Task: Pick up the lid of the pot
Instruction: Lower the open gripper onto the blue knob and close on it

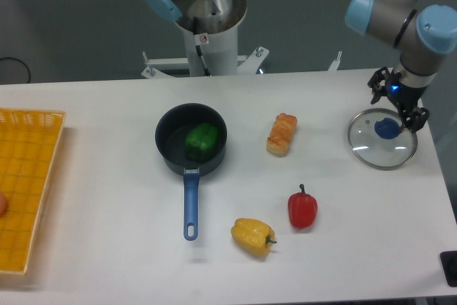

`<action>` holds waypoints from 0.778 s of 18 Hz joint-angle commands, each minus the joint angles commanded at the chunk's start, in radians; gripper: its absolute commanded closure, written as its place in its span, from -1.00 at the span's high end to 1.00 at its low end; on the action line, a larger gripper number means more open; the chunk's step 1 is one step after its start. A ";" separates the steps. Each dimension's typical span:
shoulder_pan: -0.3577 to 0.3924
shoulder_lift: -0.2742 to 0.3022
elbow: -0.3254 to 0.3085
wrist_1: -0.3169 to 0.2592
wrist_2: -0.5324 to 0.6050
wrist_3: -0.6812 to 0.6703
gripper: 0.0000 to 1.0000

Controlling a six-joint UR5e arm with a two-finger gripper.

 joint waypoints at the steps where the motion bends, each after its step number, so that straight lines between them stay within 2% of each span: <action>1: 0.000 -0.003 0.003 0.000 0.000 0.014 1.00; 14: 0.002 -0.054 -0.005 0.025 0.002 0.019 1.00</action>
